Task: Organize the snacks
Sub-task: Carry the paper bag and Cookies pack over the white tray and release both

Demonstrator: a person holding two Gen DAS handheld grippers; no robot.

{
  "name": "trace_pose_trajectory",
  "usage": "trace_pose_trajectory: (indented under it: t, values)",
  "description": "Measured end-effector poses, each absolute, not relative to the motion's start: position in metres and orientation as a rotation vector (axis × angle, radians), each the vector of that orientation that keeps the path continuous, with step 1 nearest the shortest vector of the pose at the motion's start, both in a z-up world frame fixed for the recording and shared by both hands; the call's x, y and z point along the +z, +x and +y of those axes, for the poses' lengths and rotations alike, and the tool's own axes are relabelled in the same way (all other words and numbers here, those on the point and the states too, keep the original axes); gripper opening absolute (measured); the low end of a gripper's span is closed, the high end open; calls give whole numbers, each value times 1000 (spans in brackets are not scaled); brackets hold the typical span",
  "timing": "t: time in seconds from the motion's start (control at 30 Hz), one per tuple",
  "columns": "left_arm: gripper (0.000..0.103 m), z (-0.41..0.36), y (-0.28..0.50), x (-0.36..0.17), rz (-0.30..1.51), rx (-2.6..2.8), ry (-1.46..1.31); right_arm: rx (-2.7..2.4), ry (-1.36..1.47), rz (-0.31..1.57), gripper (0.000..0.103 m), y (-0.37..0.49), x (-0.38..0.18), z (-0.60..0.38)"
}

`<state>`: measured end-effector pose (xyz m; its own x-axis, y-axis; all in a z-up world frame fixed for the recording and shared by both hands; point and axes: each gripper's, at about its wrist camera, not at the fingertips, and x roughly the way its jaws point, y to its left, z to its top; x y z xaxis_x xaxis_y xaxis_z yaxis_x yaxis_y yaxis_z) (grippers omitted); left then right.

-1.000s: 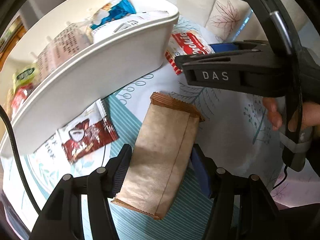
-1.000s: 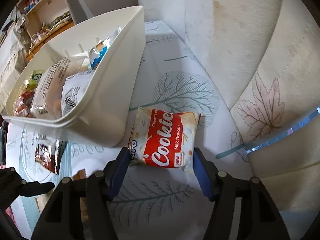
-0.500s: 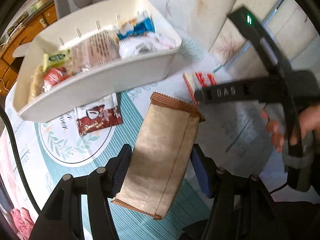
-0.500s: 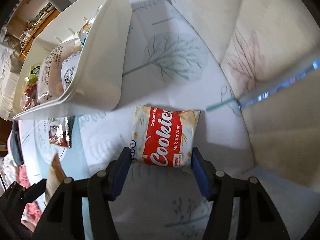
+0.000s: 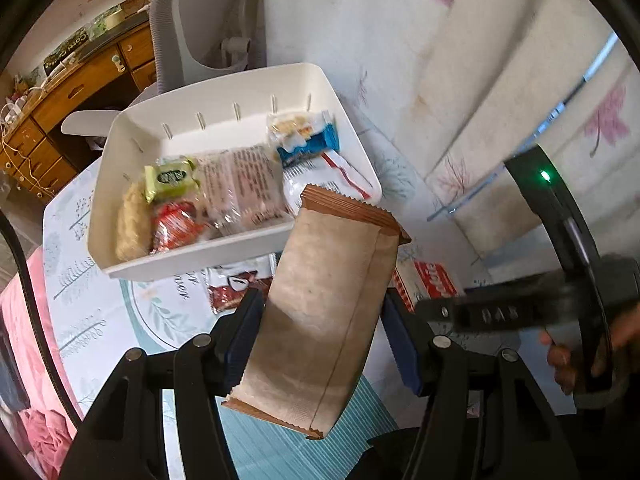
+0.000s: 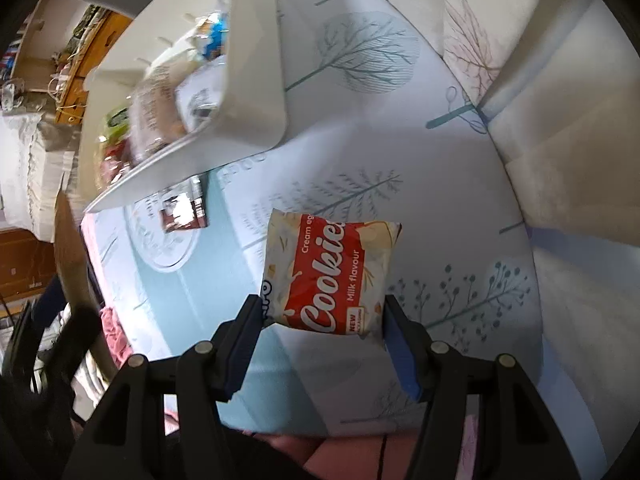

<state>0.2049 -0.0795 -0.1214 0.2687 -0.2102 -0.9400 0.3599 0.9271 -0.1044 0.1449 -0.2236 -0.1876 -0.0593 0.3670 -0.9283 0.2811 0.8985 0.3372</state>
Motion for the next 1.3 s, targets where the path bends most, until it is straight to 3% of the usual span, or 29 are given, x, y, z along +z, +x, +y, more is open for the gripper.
trace_pose_trajectory:
  t: [0.6,1.3]
  values:
    - [59,-38,307,-76,1154,-267,102,244,248,1591,60,176,-116,-188]
    - [60,8,393,-126,1147,-172,-196,259,276,1357,60,274,-117,-163]
